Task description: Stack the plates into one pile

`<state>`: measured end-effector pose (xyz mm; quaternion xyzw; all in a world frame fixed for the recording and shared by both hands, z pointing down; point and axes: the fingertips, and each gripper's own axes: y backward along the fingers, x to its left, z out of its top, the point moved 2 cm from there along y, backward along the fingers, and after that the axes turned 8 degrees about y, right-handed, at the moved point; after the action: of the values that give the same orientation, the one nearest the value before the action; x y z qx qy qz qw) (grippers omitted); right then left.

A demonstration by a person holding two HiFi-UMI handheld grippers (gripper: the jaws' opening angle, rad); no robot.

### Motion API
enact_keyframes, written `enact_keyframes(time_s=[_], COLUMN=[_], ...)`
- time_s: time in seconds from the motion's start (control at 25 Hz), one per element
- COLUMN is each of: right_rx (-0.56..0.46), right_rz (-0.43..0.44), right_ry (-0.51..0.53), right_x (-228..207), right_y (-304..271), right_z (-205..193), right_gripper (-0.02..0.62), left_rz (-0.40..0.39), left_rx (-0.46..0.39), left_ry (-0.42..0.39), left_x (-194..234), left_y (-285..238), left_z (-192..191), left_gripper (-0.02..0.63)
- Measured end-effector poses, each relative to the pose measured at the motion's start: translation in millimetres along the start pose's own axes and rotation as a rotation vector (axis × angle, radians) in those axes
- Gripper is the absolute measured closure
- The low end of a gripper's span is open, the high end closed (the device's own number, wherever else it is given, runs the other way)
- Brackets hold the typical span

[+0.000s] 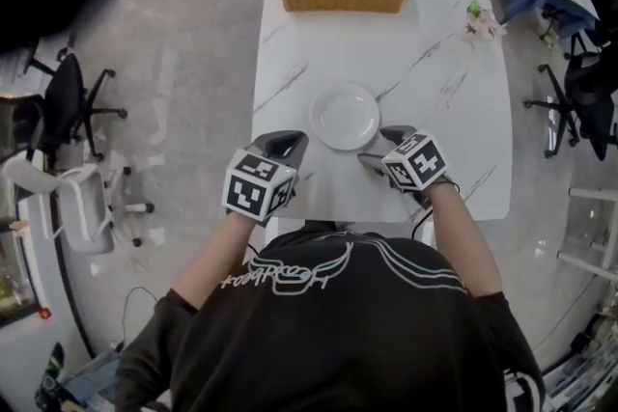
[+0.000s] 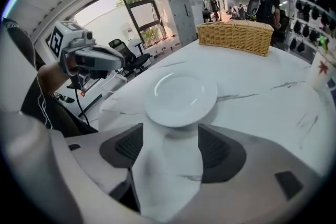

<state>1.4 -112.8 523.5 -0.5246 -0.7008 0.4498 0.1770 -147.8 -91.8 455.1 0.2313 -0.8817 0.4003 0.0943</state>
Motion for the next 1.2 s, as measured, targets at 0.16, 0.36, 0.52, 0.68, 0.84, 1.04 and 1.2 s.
enact_keyframes(time_s=[0.16,0.36,0.52,0.68,0.84,1.04,1.2], right_rx=[-0.134,-0.328,-0.538,-0.708,-0.81,-0.88,-0.91], right_rz=[0.015,0.077,0.111,0.132,0.177,0.17,0.161], right_ry=[-0.032,0.023,0.015,-0.002,0.02,0.068,0.102], right_x=[8.6,45.4,81.0,108.9,133.1,153.7,165.7], right_y=[30.6,94.3,156.6,208.7,246.6,280.7,294.9], right_z=[16.9,43.6,53.6,43.9,27.2,13.2,1.2], right_gripper=[0.272,0.276,0.395,0.529,0.558,0.568,0.569], left_rz=[-0.025,-0.07,-0.107,-0.147,-0.204,-0.23,-0.25], left_rx=[-0.057,-0.17,-0.27,-0.356,-0.413,-0.471,-0.491], left_ry=[0.038,0.064,0.088,0.089,0.062,0.028,-0.009], left_x=[-30.4,-74.9,-112.0,-152.7,-196.0,-232.2,-256.6], left_y=[24.4,58.6,90.2,117.1,137.7,155.3,160.4], left_z=[4.3,14.6,20.0,20.9,22.0,22.3,16.4], left_gripper=[0.575,0.575,0.574,0.574,0.574,0.574,0.574])
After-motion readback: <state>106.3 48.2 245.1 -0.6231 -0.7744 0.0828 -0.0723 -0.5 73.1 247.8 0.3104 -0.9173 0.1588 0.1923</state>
